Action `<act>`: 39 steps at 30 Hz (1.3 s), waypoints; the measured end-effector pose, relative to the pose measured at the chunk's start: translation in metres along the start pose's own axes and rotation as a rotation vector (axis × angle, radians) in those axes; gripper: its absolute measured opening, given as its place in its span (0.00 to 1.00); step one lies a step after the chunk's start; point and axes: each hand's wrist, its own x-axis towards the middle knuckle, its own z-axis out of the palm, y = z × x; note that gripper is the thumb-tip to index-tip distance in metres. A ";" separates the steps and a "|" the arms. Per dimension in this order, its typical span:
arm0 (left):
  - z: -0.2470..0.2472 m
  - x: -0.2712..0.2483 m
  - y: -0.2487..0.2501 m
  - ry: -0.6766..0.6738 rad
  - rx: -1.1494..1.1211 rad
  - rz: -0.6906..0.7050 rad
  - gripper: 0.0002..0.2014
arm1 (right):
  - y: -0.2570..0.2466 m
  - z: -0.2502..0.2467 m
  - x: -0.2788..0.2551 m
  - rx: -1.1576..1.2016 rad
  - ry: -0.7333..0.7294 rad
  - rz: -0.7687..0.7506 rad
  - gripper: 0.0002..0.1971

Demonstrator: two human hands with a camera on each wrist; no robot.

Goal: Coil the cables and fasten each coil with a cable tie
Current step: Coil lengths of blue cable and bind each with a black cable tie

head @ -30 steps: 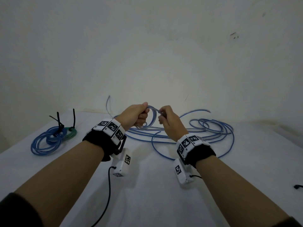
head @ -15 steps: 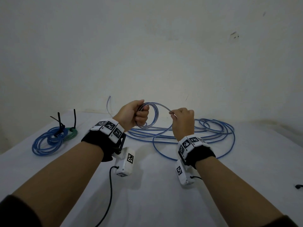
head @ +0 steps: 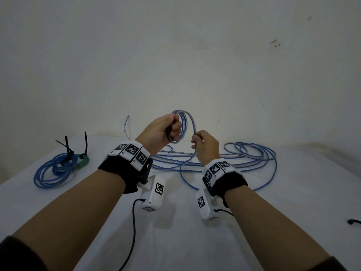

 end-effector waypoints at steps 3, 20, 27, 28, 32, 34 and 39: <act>0.000 0.006 0.002 0.067 0.018 0.107 0.15 | -0.007 0.003 -0.002 -0.075 -0.156 -0.051 0.11; -0.018 0.004 0.000 0.433 0.382 0.271 0.14 | -0.005 0.001 -0.008 -0.599 -0.189 -0.123 0.09; -0.013 0.007 -0.007 0.366 0.655 0.376 0.10 | -0.014 0.008 -0.017 -0.566 -0.405 -0.268 0.06; -0.014 0.006 -0.009 0.342 0.704 0.375 0.09 | -0.017 0.008 -0.019 -0.559 -0.455 -0.302 0.08; -0.025 0.000 -0.020 0.233 1.002 0.280 0.09 | -0.028 0.002 -0.019 -0.564 -0.572 -0.372 0.12; -0.031 -0.004 -0.022 0.196 1.122 0.217 0.09 | -0.031 -0.001 -0.018 -0.605 -0.592 -0.391 0.12; -0.032 -0.006 -0.022 0.121 1.296 0.076 0.10 | -0.031 -0.005 -0.016 -0.519 -0.411 -0.382 0.08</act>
